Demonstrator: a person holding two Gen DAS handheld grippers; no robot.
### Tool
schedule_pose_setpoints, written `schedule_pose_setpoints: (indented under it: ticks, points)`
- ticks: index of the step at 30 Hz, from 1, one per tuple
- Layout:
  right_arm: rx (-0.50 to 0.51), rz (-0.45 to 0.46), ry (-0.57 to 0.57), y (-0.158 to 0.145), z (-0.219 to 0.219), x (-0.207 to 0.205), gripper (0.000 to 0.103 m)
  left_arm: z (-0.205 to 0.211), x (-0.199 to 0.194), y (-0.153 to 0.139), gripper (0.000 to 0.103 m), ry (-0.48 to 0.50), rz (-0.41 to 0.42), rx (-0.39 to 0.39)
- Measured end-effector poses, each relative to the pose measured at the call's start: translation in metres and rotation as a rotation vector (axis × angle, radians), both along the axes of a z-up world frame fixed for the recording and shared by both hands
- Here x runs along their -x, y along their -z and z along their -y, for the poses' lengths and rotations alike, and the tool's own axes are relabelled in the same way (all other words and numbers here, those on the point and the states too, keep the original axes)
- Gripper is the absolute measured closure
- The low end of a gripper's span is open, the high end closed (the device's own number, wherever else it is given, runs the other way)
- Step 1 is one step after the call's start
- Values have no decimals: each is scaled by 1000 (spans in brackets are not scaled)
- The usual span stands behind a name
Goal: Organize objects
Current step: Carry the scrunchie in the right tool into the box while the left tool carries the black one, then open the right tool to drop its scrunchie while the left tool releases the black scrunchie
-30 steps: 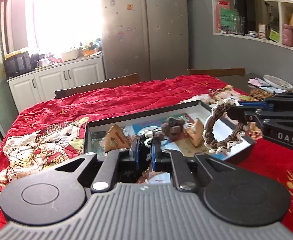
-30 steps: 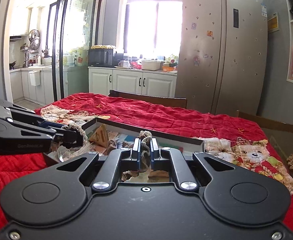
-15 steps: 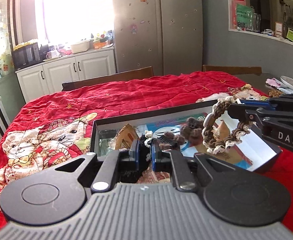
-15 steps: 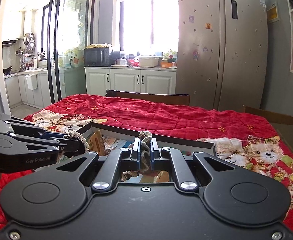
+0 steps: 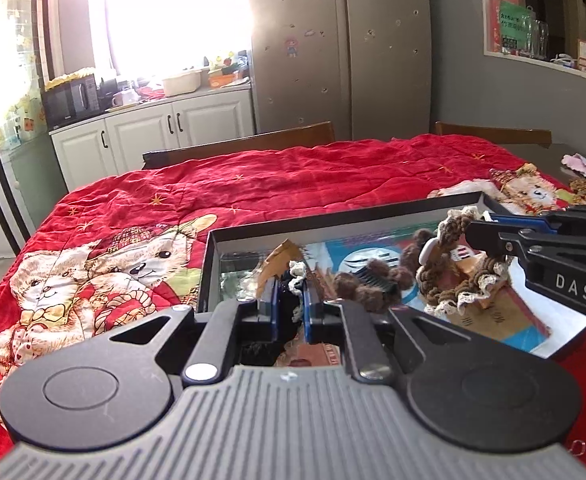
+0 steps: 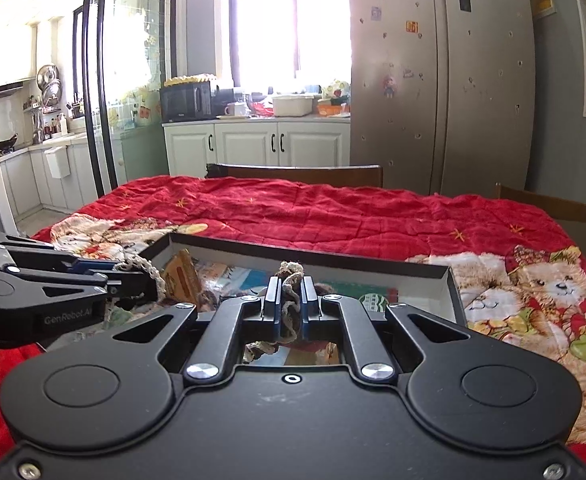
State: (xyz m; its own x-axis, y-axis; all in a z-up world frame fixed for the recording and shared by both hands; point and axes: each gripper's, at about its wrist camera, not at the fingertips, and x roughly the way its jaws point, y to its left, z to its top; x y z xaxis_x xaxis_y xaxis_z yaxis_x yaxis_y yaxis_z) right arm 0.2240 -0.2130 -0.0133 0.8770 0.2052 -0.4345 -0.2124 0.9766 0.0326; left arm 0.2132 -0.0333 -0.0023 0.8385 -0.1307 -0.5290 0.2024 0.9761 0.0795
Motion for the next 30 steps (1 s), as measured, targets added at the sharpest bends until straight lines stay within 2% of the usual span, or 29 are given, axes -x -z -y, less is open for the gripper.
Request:
schedule_pose_setpoints:
  ticks: [9,15,30]
  points:
    - [-17,-41,19,21,3,-15,94,1,-5,11,88,-10,-3,-25]
    - [13,-60,14,32,-5,-22,94,-3,-8,11,88,-16,-8,-9]
    - [27,-70,31,39,-5,-29,94,-1,-14,22,88,-12,-39,-29]
